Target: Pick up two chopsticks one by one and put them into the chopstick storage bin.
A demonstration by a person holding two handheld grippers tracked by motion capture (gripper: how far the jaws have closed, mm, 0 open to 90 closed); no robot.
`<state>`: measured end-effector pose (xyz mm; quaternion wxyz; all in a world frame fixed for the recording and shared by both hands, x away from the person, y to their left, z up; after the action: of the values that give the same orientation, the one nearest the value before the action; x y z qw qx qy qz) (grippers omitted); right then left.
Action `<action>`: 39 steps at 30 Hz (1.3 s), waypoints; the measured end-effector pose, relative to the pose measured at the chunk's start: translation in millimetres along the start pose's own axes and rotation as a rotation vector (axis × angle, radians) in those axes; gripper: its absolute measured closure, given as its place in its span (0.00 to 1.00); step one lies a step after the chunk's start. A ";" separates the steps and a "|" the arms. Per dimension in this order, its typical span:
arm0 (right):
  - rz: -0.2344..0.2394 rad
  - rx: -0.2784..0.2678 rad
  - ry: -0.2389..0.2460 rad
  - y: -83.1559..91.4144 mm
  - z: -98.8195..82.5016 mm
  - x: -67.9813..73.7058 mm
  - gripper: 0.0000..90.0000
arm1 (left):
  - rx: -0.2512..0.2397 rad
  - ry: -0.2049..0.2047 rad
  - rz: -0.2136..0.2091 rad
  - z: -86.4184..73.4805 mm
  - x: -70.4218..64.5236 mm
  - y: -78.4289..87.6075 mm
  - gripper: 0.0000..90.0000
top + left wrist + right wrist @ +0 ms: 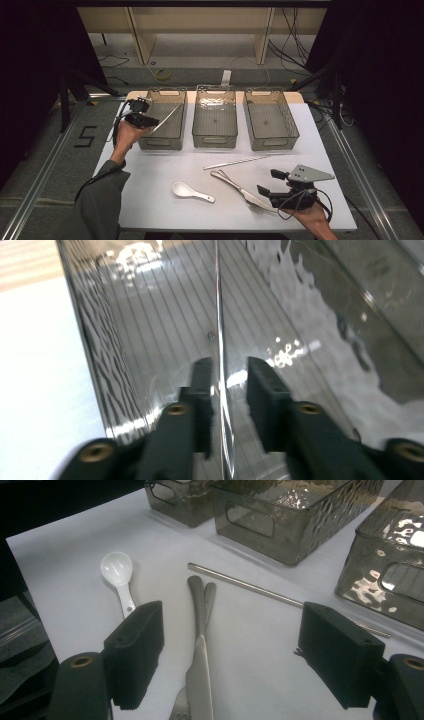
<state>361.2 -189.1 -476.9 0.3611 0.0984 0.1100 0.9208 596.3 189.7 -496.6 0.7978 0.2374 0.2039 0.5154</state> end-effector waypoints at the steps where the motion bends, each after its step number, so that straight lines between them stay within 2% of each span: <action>1: 0.003 -0.001 0.001 -0.1 0.0 0.2 0.30 | -0.007 0.008 -0.006 1.4 -0.4 1.3 0.75; 3: 0.002 0.005 0.006 0.3 -0.3 0.7 0.30 | -0.022 0.031 -0.017 4.4 -1.3 3.7 0.71; 5: 0.005 0.000 0.005 0.1 0.5 1.4 0.30 | -0.027 0.051 -0.031 5.8 -3.5 6.3 0.62; 10: 0.001 0.010 0.011 -0.1 -0.7 0.7 0.30 | -0.061 0.050 -0.083 9.7 -22.7 13.7 0.45; 14: 0.000 0.006 0.018 0.1 0.0 1.6 0.30 | -0.099 0.037 -0.134 14.0 -42.7 20.9 0.37; 16: 0.001 -0.001 0.016 0.1 0.9 1.6 0.30 | -0.074 0.009 -0.151 11.9 -50.5 20.7 0.34; 17: 0.001 -0.002 0.015 -0.1 1.0 1.8 0.30 | -0.069 -0.008 -0.151 11.6 -53.6 21.0 0.33; 20: 0.003 -0.001 0.022 -0.2 1.1 3.1 0.30 | -0.054 -0.035 -0.191 10.3 -67.0 24.7 0.30; 23: 0.007 -0.001 0.019 -0.4 1.2 4.7 0.29 | -0.047 -0.075 -0.206 11.2 -77.6 29.1 0.28; 35: 0.019 0.008 0.034 -1.1 -0.2 7.4 0.29 | 0.008 -0.198 -0.318 8.7 -142.8 38.7 0.22; 39: 0.025 0.014 0.033 -1.6 -1.2 8.2 0.29 | 0.055 -0.244 -0.367 0.9 -166.2 37.0 0.22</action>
<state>356.0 -182.5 -477.6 0.3469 0.0872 0.1210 0.9260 505.8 50.0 -460.7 0.8902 0.2785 0.1595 0.3234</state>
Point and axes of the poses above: each handheld gripper's, and its own axes: y roughly backward along the jaws, z roughly out of its top, x roughly to its left, the point moved 10 cm from there along -y, roughly forward along the jaws, and after that the axes turned 14 degrees about -x, right-handed, at the moved point
